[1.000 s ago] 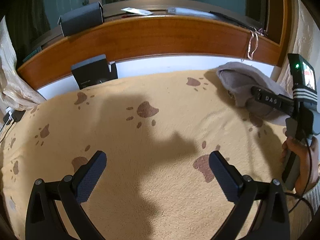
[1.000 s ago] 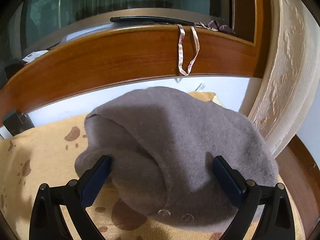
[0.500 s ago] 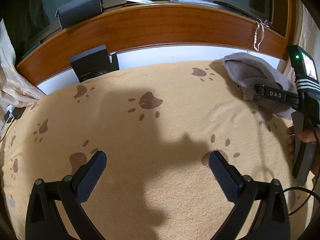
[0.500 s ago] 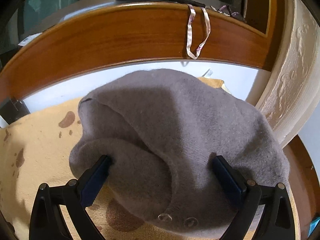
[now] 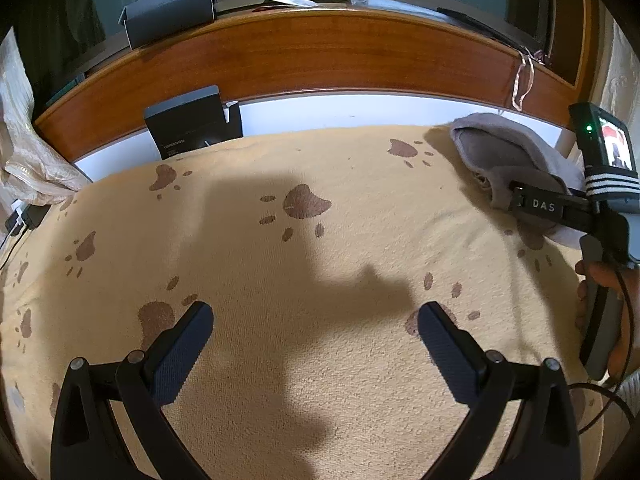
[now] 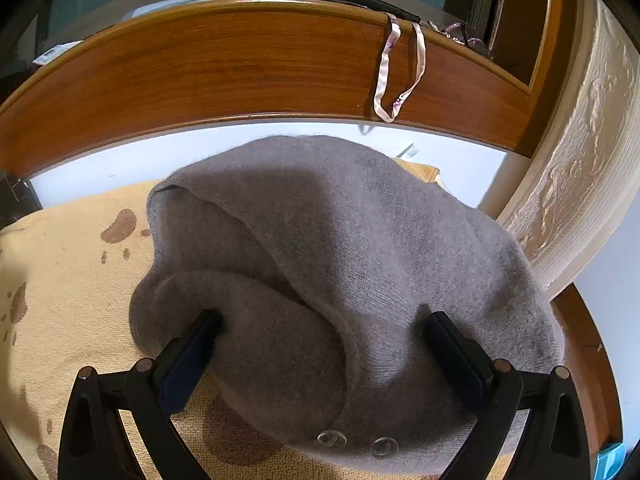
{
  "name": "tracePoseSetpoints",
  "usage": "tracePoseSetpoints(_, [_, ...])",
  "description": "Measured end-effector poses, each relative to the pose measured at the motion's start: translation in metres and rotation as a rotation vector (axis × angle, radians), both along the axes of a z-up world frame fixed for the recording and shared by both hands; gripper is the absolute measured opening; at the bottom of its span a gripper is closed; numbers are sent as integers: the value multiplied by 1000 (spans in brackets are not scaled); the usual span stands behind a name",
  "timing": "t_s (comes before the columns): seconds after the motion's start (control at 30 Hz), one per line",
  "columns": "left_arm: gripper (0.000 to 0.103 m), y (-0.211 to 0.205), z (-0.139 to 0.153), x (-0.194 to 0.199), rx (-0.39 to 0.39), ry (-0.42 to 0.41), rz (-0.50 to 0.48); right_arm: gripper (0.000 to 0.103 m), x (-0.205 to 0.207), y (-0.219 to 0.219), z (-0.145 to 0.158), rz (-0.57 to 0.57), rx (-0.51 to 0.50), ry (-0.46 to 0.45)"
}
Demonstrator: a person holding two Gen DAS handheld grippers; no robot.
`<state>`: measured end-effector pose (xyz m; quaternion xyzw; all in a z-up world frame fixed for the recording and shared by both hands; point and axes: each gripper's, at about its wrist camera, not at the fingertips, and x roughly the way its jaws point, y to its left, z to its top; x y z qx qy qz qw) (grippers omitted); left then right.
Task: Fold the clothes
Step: 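Reach the right gripper to the grey sweater and grasp its hem, then lift the grey sweater with the right gripper off the blanket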
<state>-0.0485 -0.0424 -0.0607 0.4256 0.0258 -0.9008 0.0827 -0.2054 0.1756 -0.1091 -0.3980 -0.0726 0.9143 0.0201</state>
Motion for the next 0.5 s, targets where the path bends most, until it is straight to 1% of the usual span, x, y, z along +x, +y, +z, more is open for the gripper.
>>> tracePoseSetpoints(0.1, [103,-1,0,-1,-2,-4,2,103,-7,1,-1,3,3,-1])
tracePoseSetpoints(0.27, [103,-3,-1,-2,2,-6,8,103,-6,5,-3,17,-40,-15])
tracePoseSetpoints(0.43, [103,-4,-3,-3,-1,-14,18,103,-2,3,-2,19,-29,-10])
tracePoseSetpoints(0.47, [103,-4,-4,-4,-4,-18,21,102,-1,4,-1,20,-34,-7])
tracePoseSetpoints(0.5, [103,-4,-5,-4,-6,-22,24,100,1,5,0,21,-37,3])
